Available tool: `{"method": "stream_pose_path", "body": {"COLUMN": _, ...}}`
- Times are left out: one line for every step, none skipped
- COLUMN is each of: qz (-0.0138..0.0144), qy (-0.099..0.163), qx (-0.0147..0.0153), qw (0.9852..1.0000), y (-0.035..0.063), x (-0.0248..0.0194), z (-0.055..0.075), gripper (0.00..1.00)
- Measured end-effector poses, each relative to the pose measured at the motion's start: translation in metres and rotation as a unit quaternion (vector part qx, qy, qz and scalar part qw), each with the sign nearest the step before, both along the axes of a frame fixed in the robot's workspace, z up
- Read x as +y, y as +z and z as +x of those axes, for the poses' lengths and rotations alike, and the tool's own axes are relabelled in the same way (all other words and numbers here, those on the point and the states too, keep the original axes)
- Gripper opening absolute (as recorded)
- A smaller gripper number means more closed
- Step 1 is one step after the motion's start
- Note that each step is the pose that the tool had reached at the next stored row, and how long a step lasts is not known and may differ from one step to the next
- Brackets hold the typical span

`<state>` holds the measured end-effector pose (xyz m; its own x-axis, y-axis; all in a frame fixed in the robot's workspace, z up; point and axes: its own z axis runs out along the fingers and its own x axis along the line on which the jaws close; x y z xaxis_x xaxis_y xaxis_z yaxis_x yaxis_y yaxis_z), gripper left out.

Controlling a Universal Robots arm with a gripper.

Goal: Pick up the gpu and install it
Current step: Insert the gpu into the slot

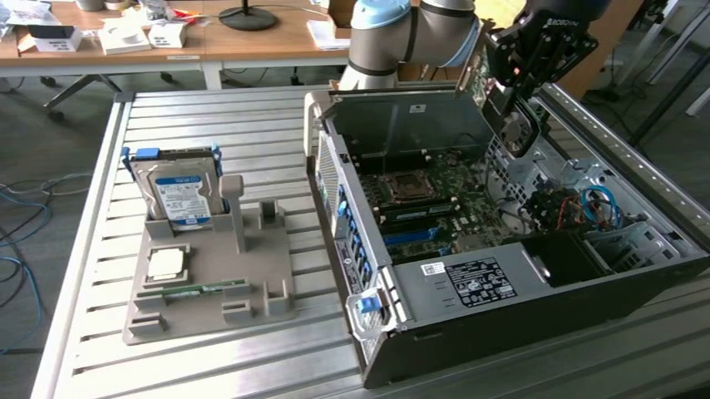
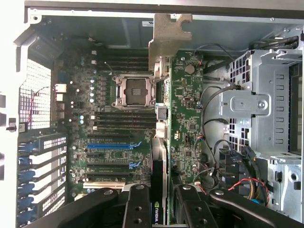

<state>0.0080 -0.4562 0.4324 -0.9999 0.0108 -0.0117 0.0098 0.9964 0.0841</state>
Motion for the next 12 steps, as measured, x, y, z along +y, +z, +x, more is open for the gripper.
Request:
{"method": "stream_pose_path", "body": {"qz": 0.0000, "qy": 0.000, "qx": 0.0000, "qw": 1.0000, "y": 0.0000, "x": 0.0000, "z": 0.0000, "gripper": 0.26}}
{"method": "stream_pose_path", "body": {"qz": 0.0000, "qy": 0.000, "qx": 0.0000, "qw": 1.0000, "y": 0.0000, "x": 0.0000, "z": 0.0000, "gripper": 0.26}}
{"method": "stream_pose_path", "body": {"qz": 0.0000, "qy": 0.000, "qx": 0.0000, "qw": 1.0000, "y": 0.0000, "x": 0.0000, "z": 0.0000, "gripper": 0.26}}
{"method": "stream_pose_path", "body": {"qz": 0.0000, "qy": 0.000, "qx": 0.0000, "qw": 1.0000, "y": 0.0000, "x": 0.0000, "z": 0.0000, "gripper": 0.26}}
{"method": "stream_pose_path", "body": {"qz": 0.0000, "qy": 0.000, "qx": 0.0000, "qw": 1.0000, "y": 0.0000, "x": 0.0000, "z": 0.0000, "gripper": 0.26}}
{"method": "stream_pose_path", "body": {"qz": 0.0000, "qy": 0.000, "qx": 0.0000, "qw": 1.0000, "y": 0.0000, "x": 0.0000, "z": 0.0000, "gripper": 0.26}}
{"method": "stream_pose_path", "body": {"qz": 0.0000, "qy": 0.000, "qx": 0.0000, "qw": 1.0000, "y": 0.0000, "x": 0.0000, "z": 0.0000, "gripper": 0.26}}
{"method": "stream_pose_path", "body": {"qz": 0.0000, "qy": 0.002, "qx": 0.0000, "qw": 1.0000, "y": -0.0001, "x": 0.0000, "z": 0.0000, "gripper": 0.26}}
{"method": "stream_pose_path", "body": {"qz": 0.0000, "qy": 0.007, "qx": 0.0000, "qw": 1.0000, "y": -0.0002, "x": 0.0000, "z": 0.0000, "gripper": 0.26}}
{"method": "stream_pose_path", "body": {"qz": 0.0000, "qy": 0.016, "qx": 0.0000, "qw": 0.9999, "y": -0.0004, "x": 0.0000, "z": 0.0000, "gripper": 0.26}}
{"method": "stream_pose_path", "body": {"qz": 0.0000, "qy": 0.025, "qx": 0.0000, "qw": 0.9997, "y": -0.0005, "x": 0.0000, "z": 0.0000, "gripper": 0.26}}
{"method": "stream_pose_path", "body": {"qz": 0.0000, "qy": 0.034, "qx": 0.0000, "qw": 0.9994, "y": -0.0007, "x": 0.0000, "z": 0.0000, "gripper": 0.26}}
